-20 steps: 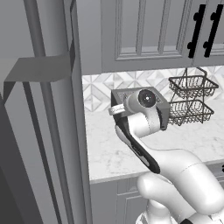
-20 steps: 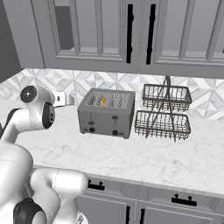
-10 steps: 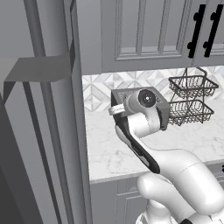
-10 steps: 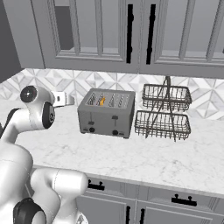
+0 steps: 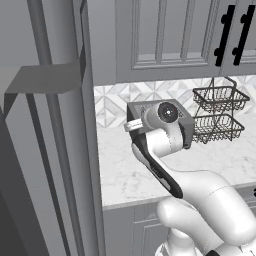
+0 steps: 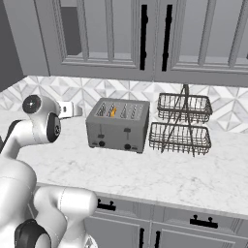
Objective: Start the toaster. Once the lever pops up, take the bread to the plate on the dining counter.
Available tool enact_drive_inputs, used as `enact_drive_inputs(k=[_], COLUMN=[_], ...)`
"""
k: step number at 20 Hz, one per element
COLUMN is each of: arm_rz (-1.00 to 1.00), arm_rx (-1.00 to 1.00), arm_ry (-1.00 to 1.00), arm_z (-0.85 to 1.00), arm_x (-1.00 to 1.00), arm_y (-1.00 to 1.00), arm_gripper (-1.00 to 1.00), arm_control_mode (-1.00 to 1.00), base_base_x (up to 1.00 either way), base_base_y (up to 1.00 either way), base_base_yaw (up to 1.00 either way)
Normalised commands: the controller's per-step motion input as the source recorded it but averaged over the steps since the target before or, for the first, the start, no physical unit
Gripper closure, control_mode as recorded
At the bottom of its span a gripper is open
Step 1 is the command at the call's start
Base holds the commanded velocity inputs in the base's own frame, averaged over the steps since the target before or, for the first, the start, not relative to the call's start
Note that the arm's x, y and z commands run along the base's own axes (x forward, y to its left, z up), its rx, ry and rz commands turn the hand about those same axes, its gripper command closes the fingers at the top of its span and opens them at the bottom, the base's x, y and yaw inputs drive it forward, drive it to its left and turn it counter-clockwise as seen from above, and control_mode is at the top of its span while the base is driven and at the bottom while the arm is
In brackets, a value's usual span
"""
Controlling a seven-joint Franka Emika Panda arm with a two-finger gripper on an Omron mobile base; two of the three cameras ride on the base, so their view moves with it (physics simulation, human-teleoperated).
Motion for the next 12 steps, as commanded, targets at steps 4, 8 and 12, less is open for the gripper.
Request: enact_drive_inputs(k=[4,8,12], arm_rz=[0.00,0.00,0.00], arm_rx=[0.00,0.00,0.00], arm_ry=[0.00,0.00,0.00], arm_z=[0.00,0.00,0.00], arm_x=[0.00,0.00,0.00], arm_y=[0.00,0.00,0.00], arm_gripper=[-1.00,-1.00,-1.00], arm_control_mode=[-1.00,-1.00,-1.00], base_base_x=[0.00,0.00,0.00], base_base_y=[0.00,0.00,0.00], base_base_yaw=[0.00,0.00,0.00])
